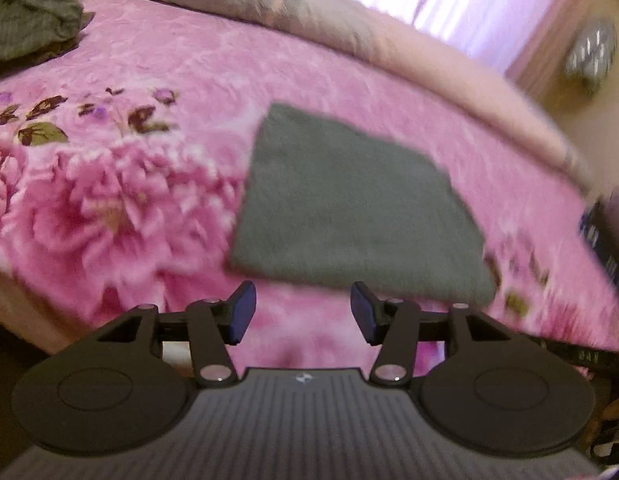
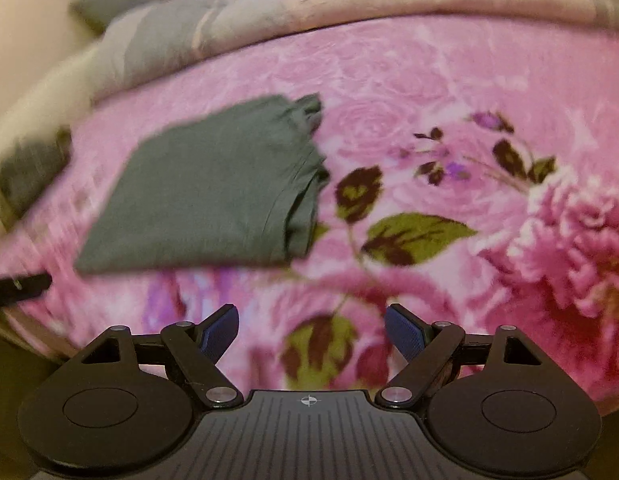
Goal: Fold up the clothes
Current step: 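Grasp the folded t-shirt edge with both grippers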
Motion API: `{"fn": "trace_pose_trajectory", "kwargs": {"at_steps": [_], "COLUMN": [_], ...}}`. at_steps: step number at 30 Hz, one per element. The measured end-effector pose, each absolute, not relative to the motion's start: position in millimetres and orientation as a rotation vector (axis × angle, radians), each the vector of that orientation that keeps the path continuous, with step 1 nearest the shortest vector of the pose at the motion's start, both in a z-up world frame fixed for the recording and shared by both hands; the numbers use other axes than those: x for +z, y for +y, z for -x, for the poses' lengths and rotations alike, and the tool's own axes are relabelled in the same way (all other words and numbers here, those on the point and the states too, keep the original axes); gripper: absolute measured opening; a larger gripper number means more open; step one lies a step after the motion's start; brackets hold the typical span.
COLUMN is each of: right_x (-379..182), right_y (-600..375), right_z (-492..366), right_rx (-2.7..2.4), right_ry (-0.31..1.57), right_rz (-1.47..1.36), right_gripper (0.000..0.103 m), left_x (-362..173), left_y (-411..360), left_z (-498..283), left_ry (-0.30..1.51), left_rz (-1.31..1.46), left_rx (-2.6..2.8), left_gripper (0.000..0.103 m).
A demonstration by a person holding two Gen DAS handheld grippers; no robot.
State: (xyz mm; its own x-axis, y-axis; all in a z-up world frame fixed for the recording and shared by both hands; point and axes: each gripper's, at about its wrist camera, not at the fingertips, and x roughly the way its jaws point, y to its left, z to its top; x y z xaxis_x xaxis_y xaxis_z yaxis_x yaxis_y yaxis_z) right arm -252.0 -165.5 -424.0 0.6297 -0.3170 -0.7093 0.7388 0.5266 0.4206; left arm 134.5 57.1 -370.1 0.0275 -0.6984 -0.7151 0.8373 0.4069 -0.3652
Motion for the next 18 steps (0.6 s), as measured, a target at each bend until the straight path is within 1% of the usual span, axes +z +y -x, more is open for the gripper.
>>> {"fn": "trace_pose_trajectory", "kwargs": {"at_steps": [3,7,11,13,18], "right_x": [-428.5,-435.7,-453.1,-464.7,-478.2], "right_y": [-201.4,-250.9,-289.6,-306.3,-334.2], "right_z": [269.3,276.3,256.7,246.0,229.7], "right_rx": [-0.621,-0.541,-0.471,-0.460,-0.412], "right_ry": [0.529,0.444,0.438,0.465,0.465], "right_rz": [-0.904,-1.003,-1.067,-1.105,-1.134], "right_gripper": [0.084,0.084,0.084,0.083,0.082], "left_x": [-368.4,-386.2,-415.3,-427.6,-440.8], "left_y": [35.6,-1.5,-31.1,-41.5,-59.8], "left_z": [-172.4,-213.5,-240.3,-248.5,-260.9], "left_ry": [0.996,1.090,1.186,1.220,1.271], "left_rz": [-0.089,-0.026,0.002,-0.004,0.033], "left_rx": [-1.218,-1.297,-1.292,-1.282,-1.308], "left_gripper": [0.047,0.047,0.047,0.047,0.047]}}
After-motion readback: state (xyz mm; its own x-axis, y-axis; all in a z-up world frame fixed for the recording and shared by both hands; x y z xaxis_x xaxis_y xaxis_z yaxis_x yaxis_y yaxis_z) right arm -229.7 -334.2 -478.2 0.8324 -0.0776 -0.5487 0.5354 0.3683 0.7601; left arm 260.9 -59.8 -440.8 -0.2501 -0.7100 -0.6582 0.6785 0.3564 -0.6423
